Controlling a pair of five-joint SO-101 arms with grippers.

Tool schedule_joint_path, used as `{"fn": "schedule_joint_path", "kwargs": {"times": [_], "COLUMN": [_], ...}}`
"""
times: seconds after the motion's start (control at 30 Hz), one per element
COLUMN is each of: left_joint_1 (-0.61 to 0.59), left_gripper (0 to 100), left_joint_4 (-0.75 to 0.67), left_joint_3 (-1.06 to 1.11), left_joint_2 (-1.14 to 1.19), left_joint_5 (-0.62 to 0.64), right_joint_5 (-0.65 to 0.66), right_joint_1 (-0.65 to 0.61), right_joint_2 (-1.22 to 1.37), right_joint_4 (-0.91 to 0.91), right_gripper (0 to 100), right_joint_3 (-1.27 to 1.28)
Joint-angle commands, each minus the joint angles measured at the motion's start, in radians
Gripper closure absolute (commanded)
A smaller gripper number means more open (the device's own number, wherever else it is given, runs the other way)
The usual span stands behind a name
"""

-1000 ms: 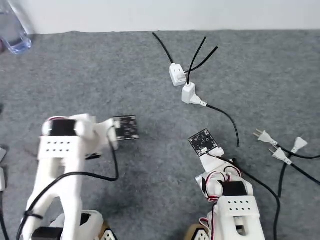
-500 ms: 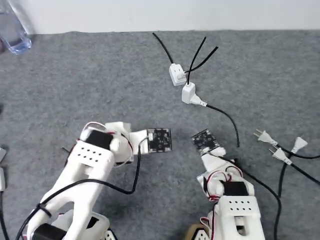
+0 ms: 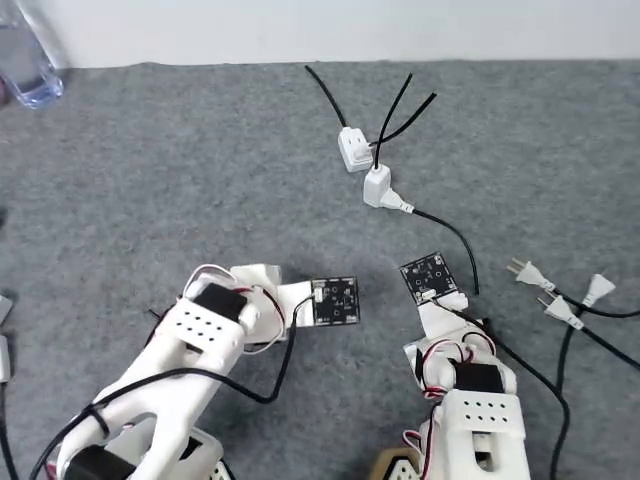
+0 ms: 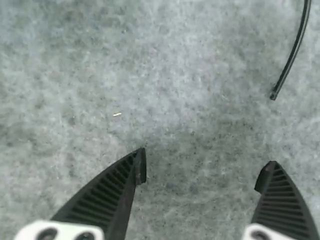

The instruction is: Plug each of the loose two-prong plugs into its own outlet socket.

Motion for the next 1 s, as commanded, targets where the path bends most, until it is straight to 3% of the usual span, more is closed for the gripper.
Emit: {"fn": "schedule_joint_path", "kwargs": {"times": [0.0, 0.23, 0.53, 0.67, 0.77, 0.97], "left_joint_1": [0.011, 0.009, 0.011, 0.005, 0.008, 0.011], "left_gripper": [99, 99, 99, 97, 88, 59], "left_joint_4": [-0.025, -0.110, -0.110, -0.109, -0.109, -0.109], "left_joint_3": [0.016, 0.111, 0.111, 0.097, 0.088, 0.084], "left_joint_2": [-0.005, -0.005, -0.006, -0.015, -0.015, -0.015], "left_joint_5": [0.009, 0.014, 0.020, 0.097, 0.146, 0.252], "right_joint_5": [-0.011, -0.011, -0.011, -0.011, -0.011, -0.011], "right_joint_1": [0.007, 0.004, 0.004, 0.002, 0.002, 0.002], "right_joint_2": [-0.010, -0.010, -0.010, -0.010, -0.010, -0.010], "right_joint_4": [-0.021, -0.021, -0.021, -0.021, -0.021, -0.022], "right_gripper": [66.0, 66.0, 66.0, 66.0, 66.0, 66.0], "right_joint_3": [-0.015, -0.015, -0.014, -0.014, -0.014, -0.014]}}
